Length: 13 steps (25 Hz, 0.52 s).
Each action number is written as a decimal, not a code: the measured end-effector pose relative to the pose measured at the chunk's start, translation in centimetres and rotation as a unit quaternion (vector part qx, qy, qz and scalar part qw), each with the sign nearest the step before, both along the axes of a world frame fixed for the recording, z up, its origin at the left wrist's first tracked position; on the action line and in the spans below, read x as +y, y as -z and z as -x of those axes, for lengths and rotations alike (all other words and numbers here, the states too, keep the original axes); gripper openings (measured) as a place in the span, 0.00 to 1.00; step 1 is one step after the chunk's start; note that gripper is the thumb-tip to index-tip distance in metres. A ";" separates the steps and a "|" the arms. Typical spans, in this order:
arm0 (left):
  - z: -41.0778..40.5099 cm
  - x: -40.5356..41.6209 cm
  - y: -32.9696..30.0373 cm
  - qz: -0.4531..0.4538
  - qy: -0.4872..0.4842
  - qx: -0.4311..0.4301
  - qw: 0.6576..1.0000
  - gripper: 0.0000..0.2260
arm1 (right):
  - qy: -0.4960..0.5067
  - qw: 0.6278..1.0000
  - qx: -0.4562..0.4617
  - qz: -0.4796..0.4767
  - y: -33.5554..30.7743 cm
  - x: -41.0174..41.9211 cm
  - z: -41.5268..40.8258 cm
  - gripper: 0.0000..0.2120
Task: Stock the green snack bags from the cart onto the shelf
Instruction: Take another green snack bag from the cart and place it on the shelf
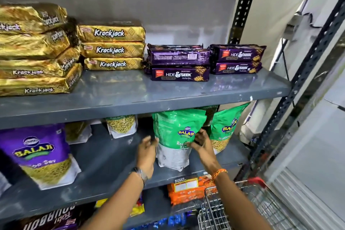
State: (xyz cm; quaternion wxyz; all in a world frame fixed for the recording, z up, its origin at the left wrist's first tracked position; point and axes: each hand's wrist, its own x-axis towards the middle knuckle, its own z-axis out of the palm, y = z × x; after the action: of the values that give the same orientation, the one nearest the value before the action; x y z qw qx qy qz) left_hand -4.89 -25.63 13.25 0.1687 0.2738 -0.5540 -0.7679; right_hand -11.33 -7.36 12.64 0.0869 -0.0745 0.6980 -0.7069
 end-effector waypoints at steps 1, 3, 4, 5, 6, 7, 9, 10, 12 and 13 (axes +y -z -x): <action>-1.1 1.4 0.5 -0.032 0.022 -0.025 0.999 0.04 | -0.004 1.000 -0.016 -0.013 0.5 0.2 0.2 0.25; -2.0 3.3 2.5 -0.098 0.049 -0.069 0.992 0.07 | -0.035 0.998 -0.018 -0.055 1.1 0.5 0.4 0.29; -2.0 3.7 3.5 -0.111 0.049 -0.082 0.989 0.10 | -0.056 0.996 -0.013 -0.073 0.9 0.5 0.1 0.29; -1.8 3.8 4.2 -0.109 0.048 -0.089 0.989 0.16 | -0.067 0.994 -0.010 -0.085 0.7 0.5 -0.2 0.28; -1.1 3.5 5.2 -0.104 0.053 -0.090 0.989 0.22 | -0.071 0.993 -0.009 -0.094 0.7 0.4 -0.5 0.25; -0.6 3.3 5.3 -0.099 0.060 -0.087 0.990 0.26 | -0.064 0.993 -0.008 -0.094 0.7 0.1 -0.9 0.23; 0.4 3.0 4.4 -0.103 0.081 -0.060 0.990 0.29 | -0.019 0.996 -0.003 -0.083 1.5 -0.3 -2.0 0.23; 0.8 3.3 3.0 -0.117 0.088 -0.037 0.988 0.28 | 0.004 0.997 -0.009 -0.072 2.2 -0.7 -2.5 0.24; 2.3 2.8 1.9 -0.138 0.104 -0.033 0.984 0.26 | 0.042 0.998 -0.030 -0.046 3.3 -1.7 -4.0 0.25; 2.9 2.6 1.5 -0.163 0.110 -0.033 0.980 0.28 | 0.050 0.997 -0.036 -0.035 3.7 -2.3 -4.7 0.25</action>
State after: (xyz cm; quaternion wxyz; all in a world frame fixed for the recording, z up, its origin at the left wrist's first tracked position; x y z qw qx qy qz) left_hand -7.80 -23.00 11.76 0.0177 0.2596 -0.4532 -0.8526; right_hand -6.61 -9.69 8.91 0.0789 -0.0113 0.7219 -0.6874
